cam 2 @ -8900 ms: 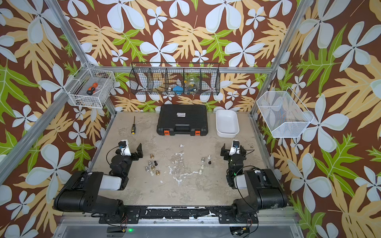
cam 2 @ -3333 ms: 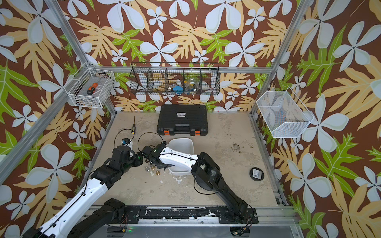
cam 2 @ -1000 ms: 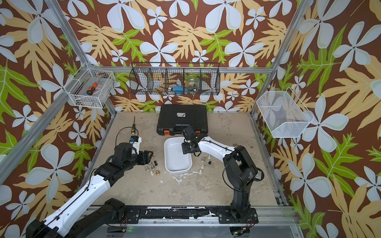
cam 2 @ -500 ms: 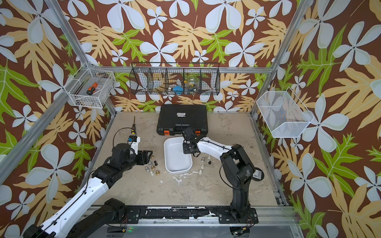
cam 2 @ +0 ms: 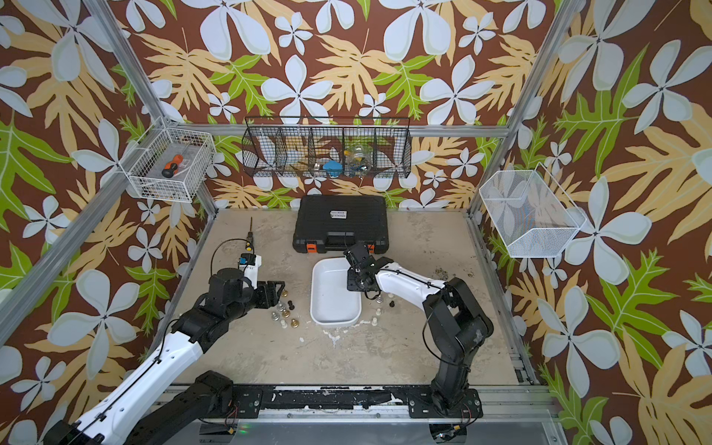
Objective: Put the chess pieces into the storage box
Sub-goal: Adjust the storage box at the center of the board.
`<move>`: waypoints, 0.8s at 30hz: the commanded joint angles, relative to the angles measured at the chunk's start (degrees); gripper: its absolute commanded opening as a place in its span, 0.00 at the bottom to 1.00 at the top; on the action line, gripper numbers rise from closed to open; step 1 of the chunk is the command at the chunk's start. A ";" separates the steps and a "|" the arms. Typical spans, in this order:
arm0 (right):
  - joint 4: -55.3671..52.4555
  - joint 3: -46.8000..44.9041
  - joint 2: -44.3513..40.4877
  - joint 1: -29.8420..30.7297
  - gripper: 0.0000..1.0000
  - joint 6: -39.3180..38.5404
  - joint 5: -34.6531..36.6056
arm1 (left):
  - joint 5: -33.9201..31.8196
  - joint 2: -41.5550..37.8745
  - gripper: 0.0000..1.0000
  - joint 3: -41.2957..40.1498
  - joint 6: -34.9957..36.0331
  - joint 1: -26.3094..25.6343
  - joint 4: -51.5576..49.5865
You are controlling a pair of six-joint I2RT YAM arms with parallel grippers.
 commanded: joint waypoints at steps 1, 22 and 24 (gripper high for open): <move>1.74 -1.14 -0.99 0.07 0.00 3.88 2.04 | -0.52 0.31 0.71 0.14 0.11 -0.04 0.79; 3.49 0.85 2.73 0.15 0.10 0.28 1.37 | -0.83 0.41 0.71 0.14 0.34 -0.04 0.58; 3.18 1.14 2.47 0.16 0.14 0.02 1.62 | -1.05 0.36 0.72 0.14 0.36 -0.04 0.62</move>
